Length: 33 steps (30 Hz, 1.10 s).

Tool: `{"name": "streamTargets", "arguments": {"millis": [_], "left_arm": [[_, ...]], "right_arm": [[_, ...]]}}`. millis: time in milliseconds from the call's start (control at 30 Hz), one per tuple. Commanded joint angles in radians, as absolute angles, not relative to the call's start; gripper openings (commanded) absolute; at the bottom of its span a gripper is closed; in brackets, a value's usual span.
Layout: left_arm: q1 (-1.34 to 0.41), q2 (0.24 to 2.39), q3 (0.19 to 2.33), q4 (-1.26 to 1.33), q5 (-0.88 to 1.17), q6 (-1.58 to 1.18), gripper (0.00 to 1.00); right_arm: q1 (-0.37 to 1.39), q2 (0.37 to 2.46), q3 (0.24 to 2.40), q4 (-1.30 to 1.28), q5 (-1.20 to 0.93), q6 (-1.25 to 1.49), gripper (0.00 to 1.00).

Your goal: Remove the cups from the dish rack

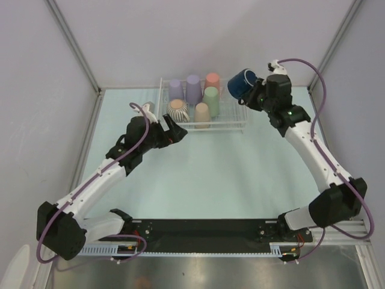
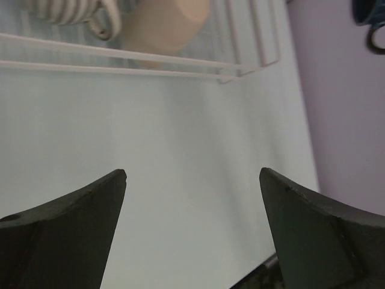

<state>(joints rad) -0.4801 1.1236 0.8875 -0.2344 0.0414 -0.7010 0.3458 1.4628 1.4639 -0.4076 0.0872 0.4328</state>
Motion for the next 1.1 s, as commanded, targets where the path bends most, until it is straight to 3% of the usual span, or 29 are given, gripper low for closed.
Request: {"name": "streamTargets", "arguments": {"millis": [0, 233, 467, 733, 1067], "left_arm": [[-0.485, 1.101, 0.827, 0.155, 0.294, -0.850, 0.98], [-0.485, 1.126, 0.764, 0.494, 0.426, -1.061, 0.99], [-0.488, 1.166, 0.713, 0.748, 0.499, -1.190, 0.99], [-0.520, 1.256, 0.716, 0.882, 0.529, -1.275, 0.96], [-0.551, 1.333, 0.857, 0.796, 0.531, -1.207, 0.97]], "right_arm": [[0.282, 1.330, 1.352, -0.152, -0.207, 0.636, 0.00], [0.244, 1.174, 1.089, 0.107, -0.418, 0.865, 0.00], [0.235, 1.043, 0.865, 0.371, -0.486, 1.064, 0.00], [0.264, 0.976, 0.753, 0.480, -0.486, 1.143, 0.00], [0.343, 0.979, 0.744, 0.482, -0.459, 1.129, 0.00]]}}
